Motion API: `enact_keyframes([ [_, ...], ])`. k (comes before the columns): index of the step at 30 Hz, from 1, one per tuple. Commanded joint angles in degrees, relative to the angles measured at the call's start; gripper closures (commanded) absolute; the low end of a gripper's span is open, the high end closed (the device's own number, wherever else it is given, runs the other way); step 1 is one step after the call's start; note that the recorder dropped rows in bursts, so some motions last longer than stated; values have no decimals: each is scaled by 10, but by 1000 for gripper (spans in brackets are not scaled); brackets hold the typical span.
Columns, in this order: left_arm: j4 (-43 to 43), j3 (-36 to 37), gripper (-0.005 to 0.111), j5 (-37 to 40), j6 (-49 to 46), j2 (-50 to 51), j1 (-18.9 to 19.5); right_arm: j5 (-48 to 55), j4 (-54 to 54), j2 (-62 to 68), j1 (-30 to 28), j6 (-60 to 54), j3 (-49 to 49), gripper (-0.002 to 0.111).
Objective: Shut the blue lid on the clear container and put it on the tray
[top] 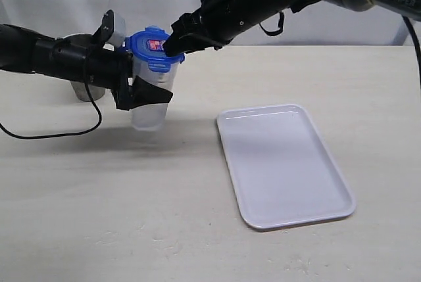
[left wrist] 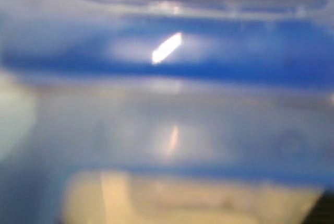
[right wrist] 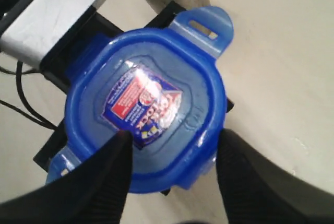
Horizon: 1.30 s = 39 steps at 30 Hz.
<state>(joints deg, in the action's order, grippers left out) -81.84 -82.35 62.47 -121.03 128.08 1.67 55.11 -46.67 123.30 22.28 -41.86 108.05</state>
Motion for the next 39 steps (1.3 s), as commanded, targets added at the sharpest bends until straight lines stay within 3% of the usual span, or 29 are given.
enact_keyframes([
  [1,-58,-13,107,73,-17,-18,-31,58,18,-28,38,-46,10,62],
  [8,-53,-13,107,75,-17,-18,-31,61,83,-87,43,-149,12,62],
  [15,-53,-13,107,74,-17,-18,-31,63,252,-119,49,-94,12,62],
  [29,-46,-13,107,72,-17,-18,-31,73,255,-141,74,-246,-12,62],
  [34,-44,-13,107,72,-17,-18,-31,-9,332,-141,98,-225,-46,62],
  [39,-44,-13,107,72,-17,-18,-31,-11,342,-141,99,-224,-63,67],
])
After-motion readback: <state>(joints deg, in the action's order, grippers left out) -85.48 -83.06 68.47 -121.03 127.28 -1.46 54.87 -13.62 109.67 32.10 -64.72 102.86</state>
